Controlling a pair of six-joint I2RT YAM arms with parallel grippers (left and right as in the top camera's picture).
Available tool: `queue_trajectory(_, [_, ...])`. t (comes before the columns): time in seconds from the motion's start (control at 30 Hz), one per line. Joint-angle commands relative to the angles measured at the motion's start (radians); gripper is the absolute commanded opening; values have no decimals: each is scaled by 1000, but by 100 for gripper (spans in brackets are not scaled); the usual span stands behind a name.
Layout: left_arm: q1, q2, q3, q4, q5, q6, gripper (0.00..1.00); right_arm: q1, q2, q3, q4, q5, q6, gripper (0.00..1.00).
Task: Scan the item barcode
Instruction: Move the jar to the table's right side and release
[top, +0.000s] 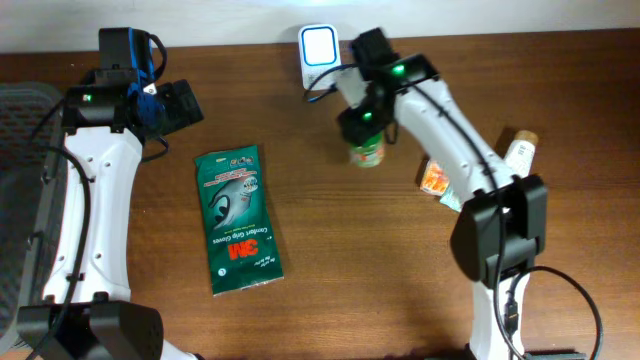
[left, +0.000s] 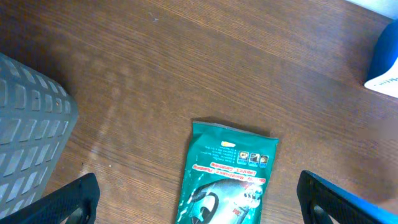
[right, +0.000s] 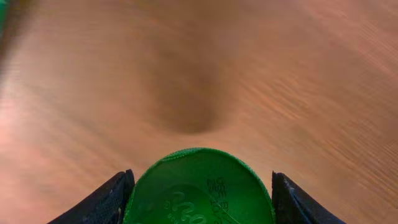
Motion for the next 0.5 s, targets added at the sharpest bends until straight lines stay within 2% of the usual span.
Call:
queue_trajectory(0.0, [3,-3,10,1,3,15,99,-122,-4,-1,46,40,54,56])
queue_trajectory(0.17, [3,-3,10,2,3,15,99,-272,27,-1,106,33,103,56])
queue_trajectory(0.47, [3,-3,10,1,3,15,99,-357,117,-1,102,29,105,56])
